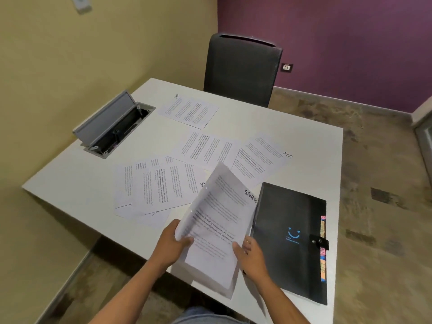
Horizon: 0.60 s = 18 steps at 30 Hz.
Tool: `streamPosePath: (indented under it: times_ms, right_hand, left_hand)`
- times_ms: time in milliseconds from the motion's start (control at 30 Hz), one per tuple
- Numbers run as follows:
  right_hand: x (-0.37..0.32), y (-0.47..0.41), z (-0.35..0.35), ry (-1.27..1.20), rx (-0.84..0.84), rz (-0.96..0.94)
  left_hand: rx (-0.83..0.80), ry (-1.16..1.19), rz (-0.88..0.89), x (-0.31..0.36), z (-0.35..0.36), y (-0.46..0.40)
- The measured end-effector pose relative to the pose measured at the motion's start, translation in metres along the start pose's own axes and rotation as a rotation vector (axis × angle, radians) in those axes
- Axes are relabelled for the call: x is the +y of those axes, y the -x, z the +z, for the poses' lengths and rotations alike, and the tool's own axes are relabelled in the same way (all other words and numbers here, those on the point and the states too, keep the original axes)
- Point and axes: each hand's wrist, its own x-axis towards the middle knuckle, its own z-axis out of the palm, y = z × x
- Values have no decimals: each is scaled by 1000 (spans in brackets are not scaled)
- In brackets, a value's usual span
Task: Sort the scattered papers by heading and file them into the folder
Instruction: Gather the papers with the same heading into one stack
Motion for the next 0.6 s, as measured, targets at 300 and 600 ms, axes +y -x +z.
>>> streamPosePath:
  times_ms: [300,600]
  right_hand:
    - [-10,-2,5,-266,-55,27]
    - [-13,-29,25,-198,114,21]
  left_hand:
    - [-79,188,-110,-21,-5,24]
    - [58,188,-170,-42,-39,-36]
